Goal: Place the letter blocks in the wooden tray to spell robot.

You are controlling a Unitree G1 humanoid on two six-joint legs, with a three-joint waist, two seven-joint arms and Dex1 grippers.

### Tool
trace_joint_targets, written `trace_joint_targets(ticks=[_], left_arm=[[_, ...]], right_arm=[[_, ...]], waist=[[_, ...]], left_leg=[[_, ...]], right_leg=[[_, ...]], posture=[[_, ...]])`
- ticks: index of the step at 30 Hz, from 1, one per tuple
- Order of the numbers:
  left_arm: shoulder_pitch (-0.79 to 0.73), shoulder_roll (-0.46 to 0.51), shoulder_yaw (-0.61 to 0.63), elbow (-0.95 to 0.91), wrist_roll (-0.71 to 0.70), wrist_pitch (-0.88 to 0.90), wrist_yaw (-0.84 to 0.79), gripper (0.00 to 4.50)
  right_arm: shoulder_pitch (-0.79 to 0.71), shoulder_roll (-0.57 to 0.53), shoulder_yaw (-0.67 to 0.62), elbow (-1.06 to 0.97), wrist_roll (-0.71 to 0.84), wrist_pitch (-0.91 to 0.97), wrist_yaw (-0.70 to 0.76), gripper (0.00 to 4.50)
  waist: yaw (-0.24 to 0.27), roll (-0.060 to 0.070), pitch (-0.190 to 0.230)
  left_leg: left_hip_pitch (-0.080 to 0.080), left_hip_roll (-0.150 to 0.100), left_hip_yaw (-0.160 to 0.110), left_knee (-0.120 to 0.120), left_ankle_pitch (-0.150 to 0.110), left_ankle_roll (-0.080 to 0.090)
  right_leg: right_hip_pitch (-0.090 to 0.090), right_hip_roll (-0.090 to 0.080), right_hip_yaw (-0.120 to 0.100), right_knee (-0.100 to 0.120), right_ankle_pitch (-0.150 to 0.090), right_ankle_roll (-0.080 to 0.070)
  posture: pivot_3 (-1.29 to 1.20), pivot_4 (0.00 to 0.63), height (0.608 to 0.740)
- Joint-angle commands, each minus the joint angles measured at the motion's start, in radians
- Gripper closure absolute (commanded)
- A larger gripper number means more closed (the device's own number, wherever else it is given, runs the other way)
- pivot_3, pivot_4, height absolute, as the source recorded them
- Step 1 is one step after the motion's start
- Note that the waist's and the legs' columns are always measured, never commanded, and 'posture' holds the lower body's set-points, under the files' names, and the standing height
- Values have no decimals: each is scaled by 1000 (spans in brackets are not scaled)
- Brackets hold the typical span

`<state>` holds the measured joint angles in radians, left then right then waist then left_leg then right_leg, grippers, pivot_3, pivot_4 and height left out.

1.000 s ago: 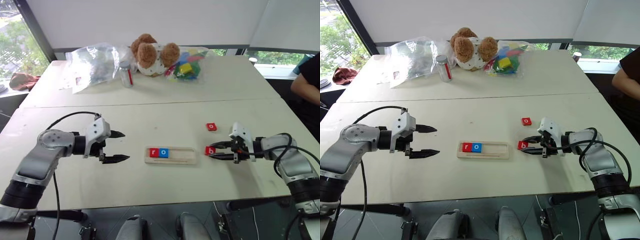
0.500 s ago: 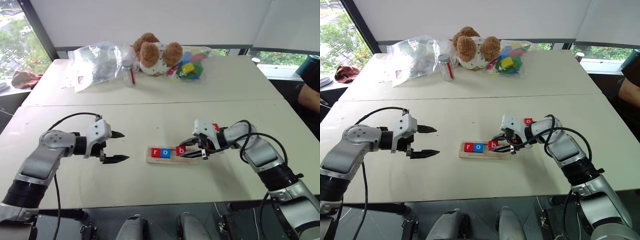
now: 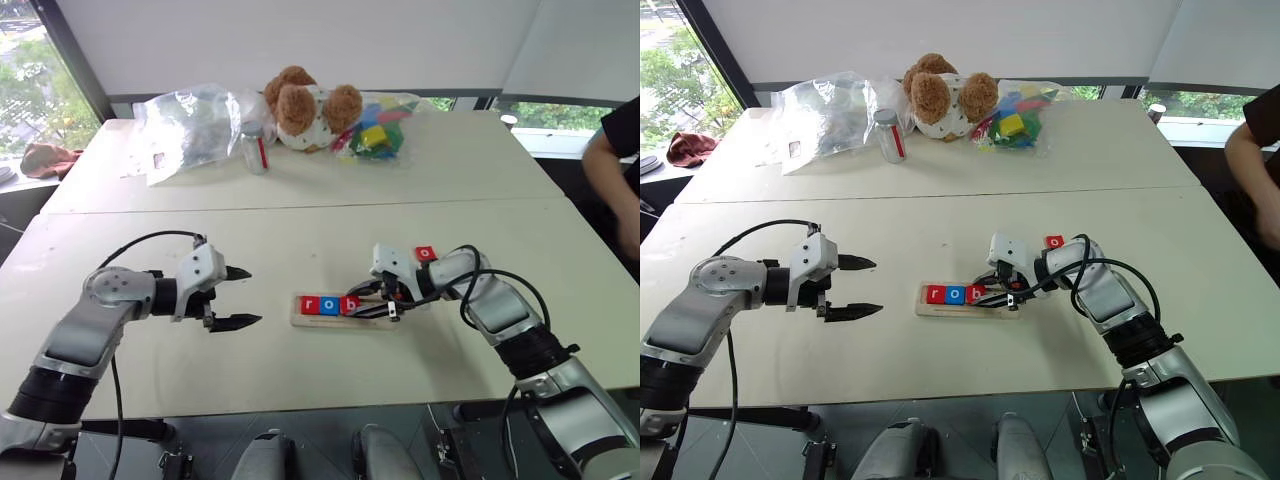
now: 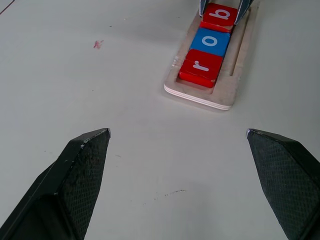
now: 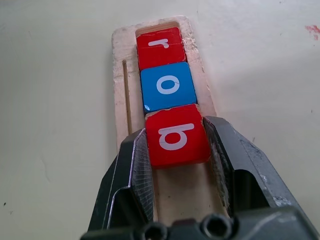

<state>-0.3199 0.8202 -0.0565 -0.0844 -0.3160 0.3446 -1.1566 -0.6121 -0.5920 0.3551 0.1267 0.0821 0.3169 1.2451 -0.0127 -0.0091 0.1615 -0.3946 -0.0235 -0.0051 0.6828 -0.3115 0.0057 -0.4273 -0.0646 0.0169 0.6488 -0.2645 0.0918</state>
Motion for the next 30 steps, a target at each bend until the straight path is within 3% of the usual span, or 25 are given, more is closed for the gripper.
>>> trace_joint_targets(ticks=[1, 17, 23, 24, 30], left_arm=[[1, 1, 18, -35, -12, 2, 4, 0], [-6, -4, 8, -17, 4, -18, 7, 0], [-9, -11, 5, -8, 11, -22, 9, 0], [-11, -12, 5, -5, 12, -22, 10, 0], [-16, -23, 11, -9, 10, -22, 12, 0]], right_arm=[[-28, 19, 5, -7, -5, -17, -1, 3338], [-31, 50, 14, -3, -15, -16, -16, 3338], [-39, 62, -18, -12, -2, 15, -57, 223], [-44, 60, -25, -16, 4, 20, -59, 51], [-62, 19, -108, -94, 13, 72, -121, 51]], waist=[[0, 0, 0], [-1, 0, 0], [-1, 0, 0], [0, 0, 0], [0, 0, 0]], left_leg=[[0, 0, 0, 0, 0, 0], [0, 0, 0, 0, 0, 0], [0, 0, 0, 0, 0, 0], [0, 0, 0, 0, 0, 0], [0, 0, 0, 0, 0, 0]], right_leg=[[0, 0, 0, 0, 0, 0], [0, 0, 0, 0, 0, 0], [0, 0, 0, 0, 0, 0], [0, 0, 0, 0, 0, 0], [0, 0, 0, 0, 0, 0]], posture=[[0, 150, 740], [0, 150, 740], [0, 150, 740], [0, 150, 740], [0, 150, 740]])
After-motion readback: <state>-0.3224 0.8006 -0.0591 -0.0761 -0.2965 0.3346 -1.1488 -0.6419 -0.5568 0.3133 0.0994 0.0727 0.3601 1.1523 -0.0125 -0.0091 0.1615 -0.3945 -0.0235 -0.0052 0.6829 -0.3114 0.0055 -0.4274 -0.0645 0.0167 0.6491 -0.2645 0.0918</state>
